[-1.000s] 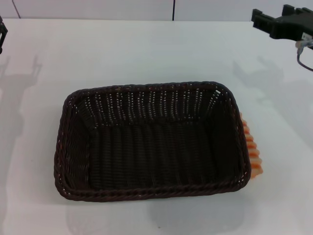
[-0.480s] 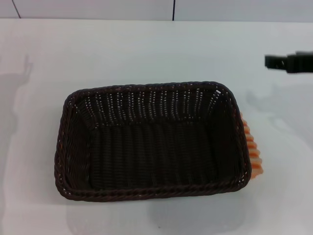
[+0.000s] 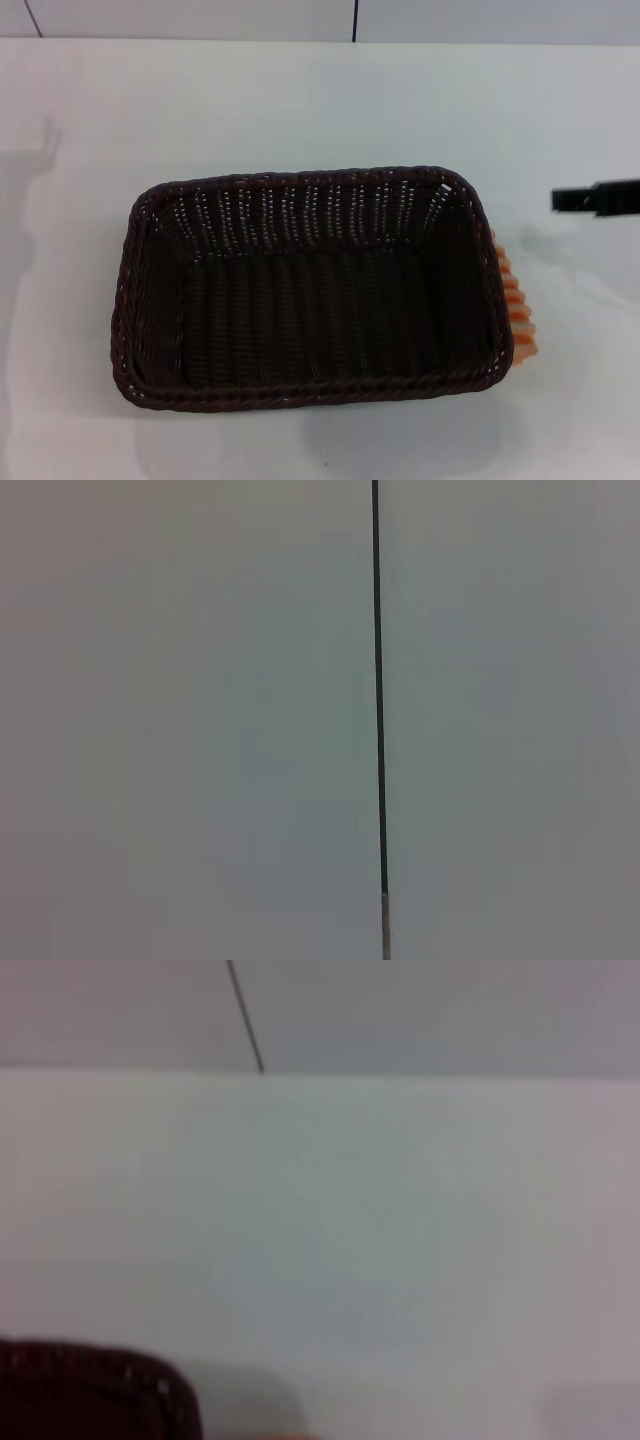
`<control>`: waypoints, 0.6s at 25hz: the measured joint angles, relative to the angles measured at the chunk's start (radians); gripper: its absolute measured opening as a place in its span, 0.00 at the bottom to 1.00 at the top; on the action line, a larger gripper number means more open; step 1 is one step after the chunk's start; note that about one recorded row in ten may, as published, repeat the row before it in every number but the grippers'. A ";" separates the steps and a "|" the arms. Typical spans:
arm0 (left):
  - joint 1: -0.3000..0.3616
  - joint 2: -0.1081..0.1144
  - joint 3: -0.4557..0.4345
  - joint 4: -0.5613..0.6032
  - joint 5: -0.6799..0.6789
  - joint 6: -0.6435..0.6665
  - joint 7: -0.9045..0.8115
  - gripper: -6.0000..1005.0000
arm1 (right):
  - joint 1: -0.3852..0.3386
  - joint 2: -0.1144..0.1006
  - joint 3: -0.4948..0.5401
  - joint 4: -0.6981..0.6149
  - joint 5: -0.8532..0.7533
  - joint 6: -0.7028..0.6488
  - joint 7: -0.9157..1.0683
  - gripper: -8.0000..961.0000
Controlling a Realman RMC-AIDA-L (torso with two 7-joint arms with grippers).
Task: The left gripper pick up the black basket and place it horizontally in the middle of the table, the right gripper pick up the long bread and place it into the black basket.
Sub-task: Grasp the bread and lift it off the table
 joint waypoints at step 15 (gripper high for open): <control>-0.004 0.002 -0.001 -0.001 0.006 -0.022 0.001 0.76 | 0.171 0.003 -0.124 -0.303 0.025 -0.093 -0.015 0.77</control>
